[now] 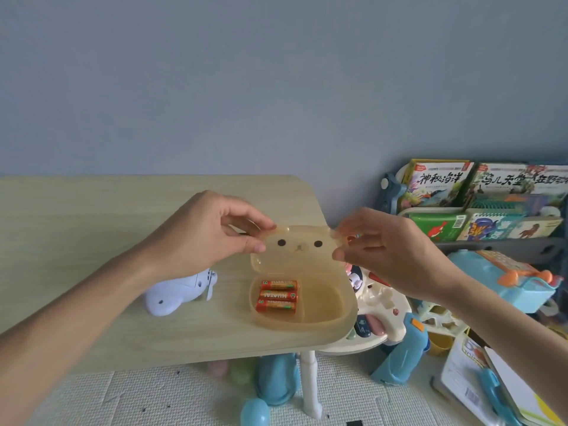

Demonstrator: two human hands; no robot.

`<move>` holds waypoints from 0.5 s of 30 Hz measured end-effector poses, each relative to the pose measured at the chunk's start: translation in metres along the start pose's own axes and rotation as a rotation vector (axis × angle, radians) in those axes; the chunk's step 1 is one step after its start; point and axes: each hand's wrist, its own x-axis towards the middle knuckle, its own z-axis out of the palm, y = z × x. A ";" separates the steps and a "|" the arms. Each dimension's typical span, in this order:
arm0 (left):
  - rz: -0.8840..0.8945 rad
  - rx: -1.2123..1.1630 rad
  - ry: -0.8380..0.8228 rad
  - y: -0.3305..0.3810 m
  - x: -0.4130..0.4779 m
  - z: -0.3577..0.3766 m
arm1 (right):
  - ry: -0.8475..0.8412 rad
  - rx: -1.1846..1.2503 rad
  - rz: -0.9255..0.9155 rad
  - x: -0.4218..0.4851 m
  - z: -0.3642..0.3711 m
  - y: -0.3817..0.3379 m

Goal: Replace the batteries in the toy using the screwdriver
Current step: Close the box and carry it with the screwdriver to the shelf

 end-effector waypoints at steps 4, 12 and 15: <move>0.109 -0.096 -0.066 0.008 -0.018 0.001 | -0.022 0.173 -0.011 -0.025 -0.002 -0.011; -0.068 0.084 -0.273 0.013 -0.021 0.006 | -0.249 -0.045 0.003 -0.034 -0.002 -0.023; -0.081 0.223 -0.297 0.016 -0.025 0.009 | -0.275 -0.188 -0.003 -0.034 0.002 -0.027</move>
